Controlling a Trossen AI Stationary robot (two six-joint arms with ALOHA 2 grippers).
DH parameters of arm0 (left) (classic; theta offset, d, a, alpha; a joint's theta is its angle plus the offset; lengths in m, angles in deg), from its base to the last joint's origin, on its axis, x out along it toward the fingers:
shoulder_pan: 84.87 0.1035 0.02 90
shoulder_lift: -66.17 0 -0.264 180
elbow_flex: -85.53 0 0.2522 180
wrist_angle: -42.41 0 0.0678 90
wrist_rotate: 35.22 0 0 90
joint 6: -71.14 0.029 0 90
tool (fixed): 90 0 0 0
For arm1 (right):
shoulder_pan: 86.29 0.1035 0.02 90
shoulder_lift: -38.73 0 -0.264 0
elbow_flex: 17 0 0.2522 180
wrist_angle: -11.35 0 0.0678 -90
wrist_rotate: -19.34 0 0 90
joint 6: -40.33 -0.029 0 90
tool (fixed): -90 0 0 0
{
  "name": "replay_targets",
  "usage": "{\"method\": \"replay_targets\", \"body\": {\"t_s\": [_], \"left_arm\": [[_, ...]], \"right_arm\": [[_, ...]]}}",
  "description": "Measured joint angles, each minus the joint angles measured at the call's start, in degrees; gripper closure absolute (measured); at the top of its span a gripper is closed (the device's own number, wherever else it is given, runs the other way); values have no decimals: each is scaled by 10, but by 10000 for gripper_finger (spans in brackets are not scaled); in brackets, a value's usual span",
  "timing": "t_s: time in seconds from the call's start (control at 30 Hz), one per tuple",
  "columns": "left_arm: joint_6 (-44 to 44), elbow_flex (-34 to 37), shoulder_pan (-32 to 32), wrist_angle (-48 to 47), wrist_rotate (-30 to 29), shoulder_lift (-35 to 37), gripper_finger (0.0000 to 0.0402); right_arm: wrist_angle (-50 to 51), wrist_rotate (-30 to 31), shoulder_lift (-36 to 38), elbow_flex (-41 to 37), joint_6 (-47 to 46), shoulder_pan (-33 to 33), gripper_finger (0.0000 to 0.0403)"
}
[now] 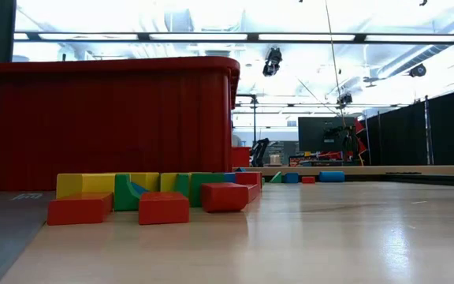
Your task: Sort blocks
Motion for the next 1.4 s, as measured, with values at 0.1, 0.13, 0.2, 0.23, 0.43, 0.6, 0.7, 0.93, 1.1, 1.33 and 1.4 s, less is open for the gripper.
{"method": "replay_targets", "body": {"t_s": [0.1,0.13,0.2,0.23,0.43,0.6,0.7,0.93,1.1,1.33,1.4], "left_arm": [[4,0,0,0,0,-2,267],[5,0,0,0,0,-4,280],[6,0,0,0,0,-7,310],[6,0,0,0,0,-8,325],[23,0,0,5,4,-11,396],[36,0,0,4,2,-10,400],[44,0,0,2,0,-7,400],[66,0,0,-32,-9,22,401],[88,0,0,-76,-18,63,401],[132,0,0,-143,-43,130,401],[142,0,0,-166,-55,153,401]], "right_arm": [[0,0,0,0,0,-3,403],[0,0,0,0,1,-4,403],[-1,-2,0,0,3,-7,403],[-1,-5,0,0,3,-8,403],[0,-9,0,0,5,-13,403],[0,-8,0,0,10,-14,403],[1,-8,0,0,10,-16,402],[17,-14,8,0,2,-18,351],[28,-13,21,0,1,-17,291],[41,-13,25,1,0,-18,232],[44,-14,25,1,-5,-17,225]]}}
